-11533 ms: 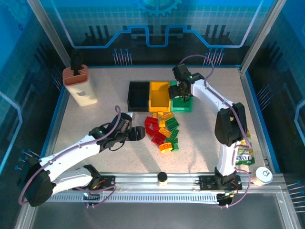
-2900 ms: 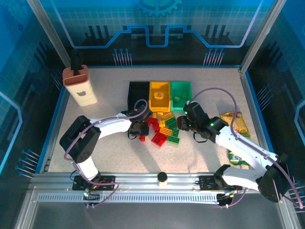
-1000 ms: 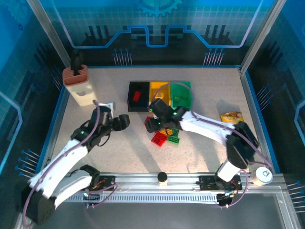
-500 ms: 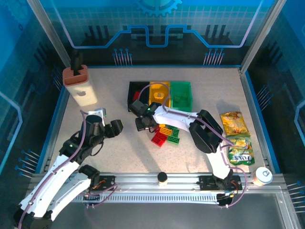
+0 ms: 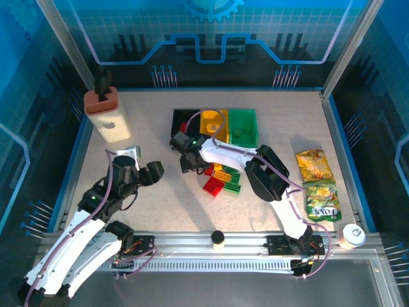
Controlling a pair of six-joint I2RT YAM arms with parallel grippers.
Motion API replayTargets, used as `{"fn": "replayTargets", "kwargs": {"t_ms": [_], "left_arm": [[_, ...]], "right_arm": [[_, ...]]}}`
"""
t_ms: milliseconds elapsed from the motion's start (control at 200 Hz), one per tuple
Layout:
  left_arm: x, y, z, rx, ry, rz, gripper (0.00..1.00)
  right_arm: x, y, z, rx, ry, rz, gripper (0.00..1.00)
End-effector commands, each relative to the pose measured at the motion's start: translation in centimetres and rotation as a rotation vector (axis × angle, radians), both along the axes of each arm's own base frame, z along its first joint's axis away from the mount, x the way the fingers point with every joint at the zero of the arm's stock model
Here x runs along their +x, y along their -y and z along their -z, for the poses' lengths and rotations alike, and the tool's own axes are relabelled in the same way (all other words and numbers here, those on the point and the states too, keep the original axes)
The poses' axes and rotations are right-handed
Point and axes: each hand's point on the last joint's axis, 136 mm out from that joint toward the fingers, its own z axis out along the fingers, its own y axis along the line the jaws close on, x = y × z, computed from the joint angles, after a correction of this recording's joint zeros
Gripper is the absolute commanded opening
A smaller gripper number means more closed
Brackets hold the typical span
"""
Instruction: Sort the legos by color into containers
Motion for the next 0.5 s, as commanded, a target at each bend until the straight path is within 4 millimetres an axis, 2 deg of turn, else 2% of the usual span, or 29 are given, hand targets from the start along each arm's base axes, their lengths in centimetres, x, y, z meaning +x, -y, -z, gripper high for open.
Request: {"fn": "replayTargets", "kwargs": {"t_ms": [0, 180, 495], "left_arm": [[-0.3, -0.4, -0.7, 0.001, 0.005, -0.015, 0.74], [-0.3, -0.3, -0.8, -0.003, 0.010, -0.013, 0.73], [-0.2, -0.3, -0.9, -0.005, 0.012, -0.018, 0.73]], "right_arm": [[0.3, 2.5, 1.6, -0.111, -0.035, 0.051, 0.66], [0.3, 2.3, 2.8, -0.107, -0.048, 0.054, 0.63], [-0.2, 0.6, 3.4, -0.082, -0.061, 0.008, 0.40]]}}
